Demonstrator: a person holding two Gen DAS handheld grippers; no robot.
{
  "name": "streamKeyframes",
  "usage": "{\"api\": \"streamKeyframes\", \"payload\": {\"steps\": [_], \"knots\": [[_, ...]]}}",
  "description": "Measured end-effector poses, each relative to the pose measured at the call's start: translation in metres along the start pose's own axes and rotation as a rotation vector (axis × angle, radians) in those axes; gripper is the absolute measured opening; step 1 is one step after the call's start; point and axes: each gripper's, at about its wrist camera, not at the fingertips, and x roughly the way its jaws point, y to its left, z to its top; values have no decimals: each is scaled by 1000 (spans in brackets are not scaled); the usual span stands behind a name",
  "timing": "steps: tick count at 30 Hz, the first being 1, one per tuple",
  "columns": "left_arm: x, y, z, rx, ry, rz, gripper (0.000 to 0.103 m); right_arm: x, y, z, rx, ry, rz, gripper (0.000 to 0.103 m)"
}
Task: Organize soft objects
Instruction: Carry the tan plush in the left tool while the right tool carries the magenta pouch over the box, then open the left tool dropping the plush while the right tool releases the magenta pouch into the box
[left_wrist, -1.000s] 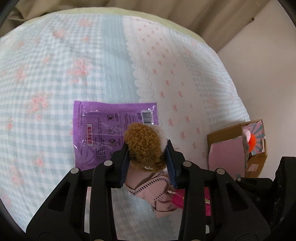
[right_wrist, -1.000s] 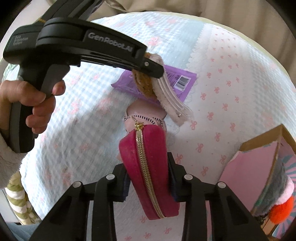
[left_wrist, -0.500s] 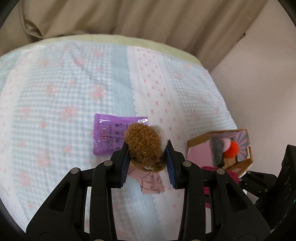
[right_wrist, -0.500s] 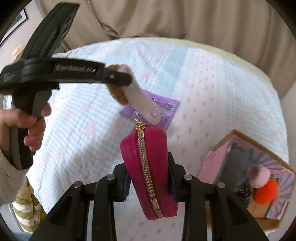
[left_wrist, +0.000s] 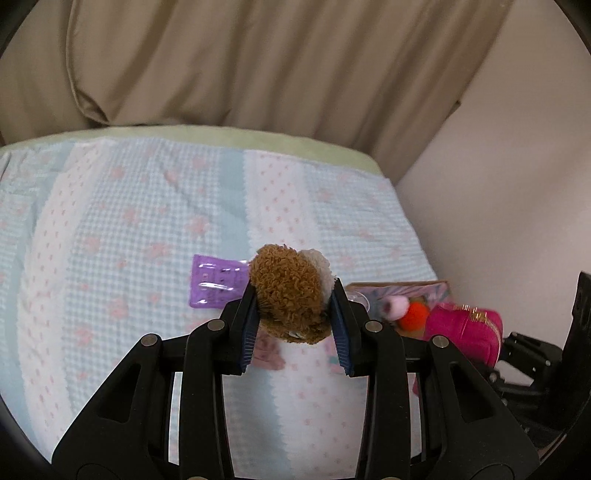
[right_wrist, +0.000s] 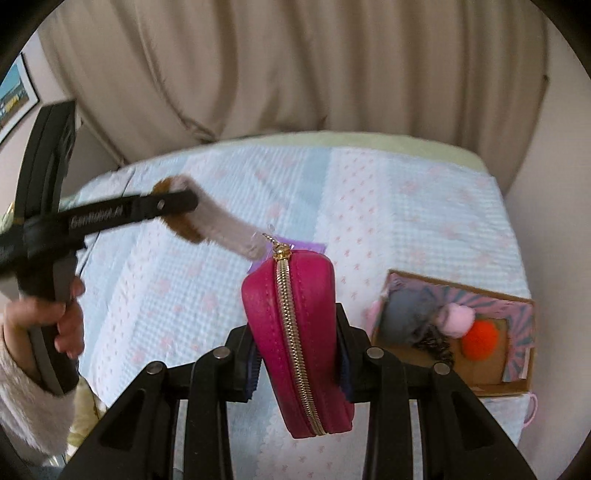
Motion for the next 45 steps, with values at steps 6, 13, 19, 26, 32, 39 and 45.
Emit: {"api": "streamKeyframes", "payload": {"steps": [6, 13, 19, 26, 32, 39, 45], "knots": [[-8, -53, -4, 21, -15, -38, 32, -50, -34, 8, 41, -77, -38, 31], [19, -114, -7, 50, 1, -73, 32, -81, -83, 5, 88, -115, -83, 31], [57, -162, -18, 63, 50, -85, 32, -85, -139, -1, 133, -102, -112, 31], [111, -205, -44, 104, 154, -53, 32, -70, -208, -15, 219, -49, -133, 31], [163, -231, -74, 125, 280, -29, 32, -37, -258, -37, 322, 36, -134, 31], [230, -240, -94, 85, 409, -33, 32, 14, -300, -58, 404, 135, -131, 31], [271, -241, -108, 89, 484, 26, 33, 57, -327, -68, 441, 206, -134, 31]]}}
